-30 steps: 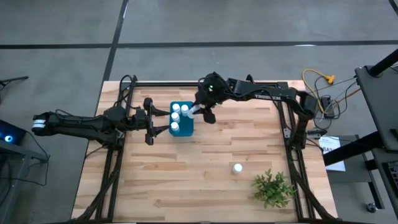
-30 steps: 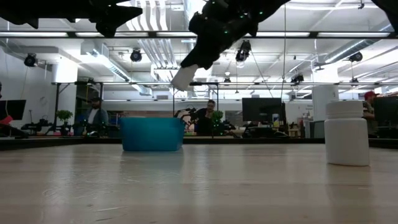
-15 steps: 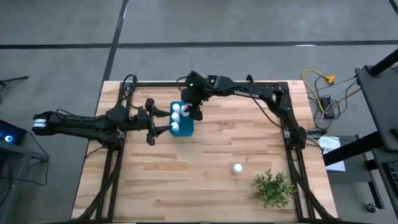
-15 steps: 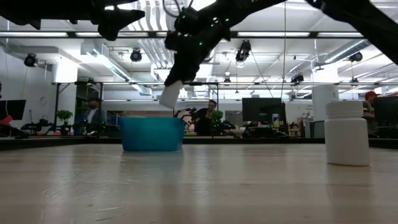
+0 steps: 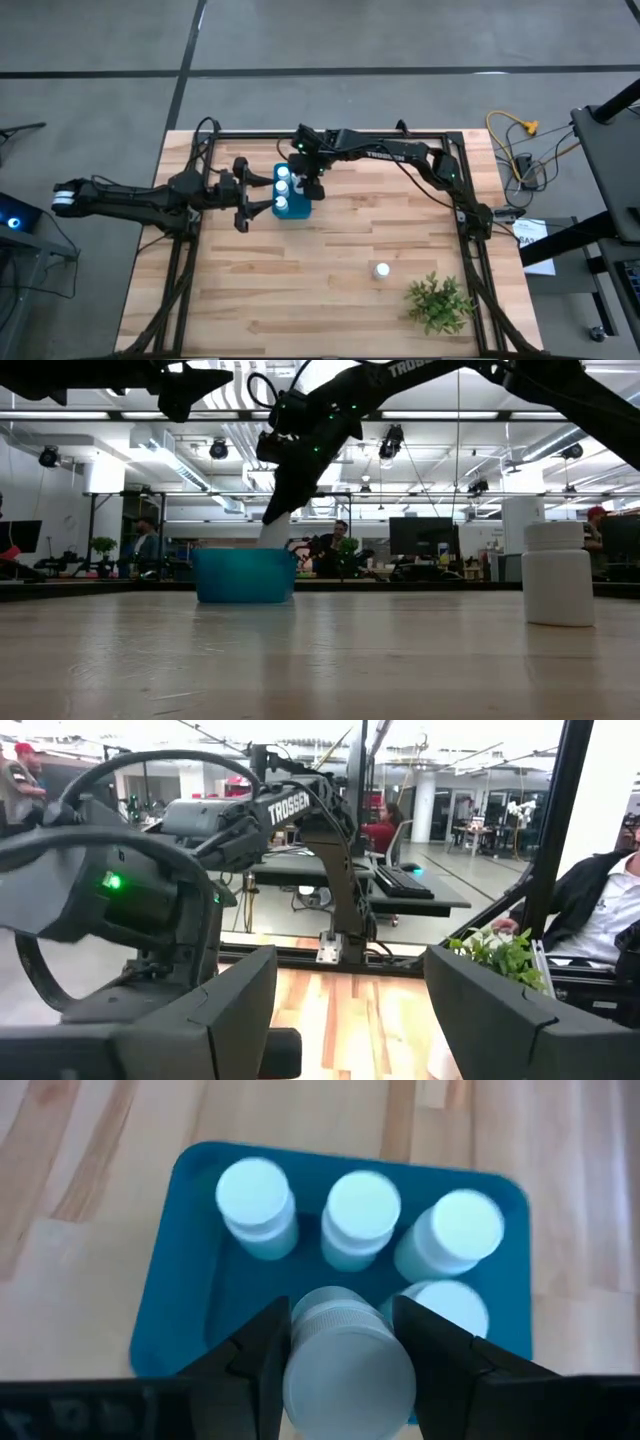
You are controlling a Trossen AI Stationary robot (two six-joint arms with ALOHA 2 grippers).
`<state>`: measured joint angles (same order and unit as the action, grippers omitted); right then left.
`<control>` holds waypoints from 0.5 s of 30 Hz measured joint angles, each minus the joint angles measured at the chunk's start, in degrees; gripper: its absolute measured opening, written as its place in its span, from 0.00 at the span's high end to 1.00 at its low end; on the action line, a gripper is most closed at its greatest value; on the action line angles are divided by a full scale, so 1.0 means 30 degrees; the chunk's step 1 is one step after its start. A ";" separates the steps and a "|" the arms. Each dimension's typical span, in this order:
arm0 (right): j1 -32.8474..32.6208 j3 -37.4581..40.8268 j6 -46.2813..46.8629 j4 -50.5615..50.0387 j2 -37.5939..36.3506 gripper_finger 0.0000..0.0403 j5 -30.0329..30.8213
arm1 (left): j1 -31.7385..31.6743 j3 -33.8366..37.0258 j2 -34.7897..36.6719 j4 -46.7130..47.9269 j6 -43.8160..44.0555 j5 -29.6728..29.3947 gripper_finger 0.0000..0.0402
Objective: Pick and place pill bottles into a basket
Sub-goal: Put the white medicine bottle into the blue bin
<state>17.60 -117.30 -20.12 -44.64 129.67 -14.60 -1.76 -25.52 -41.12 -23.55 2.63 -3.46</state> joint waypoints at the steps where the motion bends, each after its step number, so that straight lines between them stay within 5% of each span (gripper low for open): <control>1: -0.0009 0.0000 -0.0013 0.0169 0.0000 0.64 0.0050 | 0.0007 0.0000 -0.0036 0.0000 0.0000 0.0000 0.41; 15: -0.0304 0.0125 -0.0571 0.1161 -0.0020 0.64 0.0432 | 0.0003 0.0022 -0.0317 -0.0007 0.0000 -0.0007 0.41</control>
<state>16.69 -116.92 -21.84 -41.16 129.61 -13.30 -1.75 -25.45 -42.08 -23.57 2.63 -3.49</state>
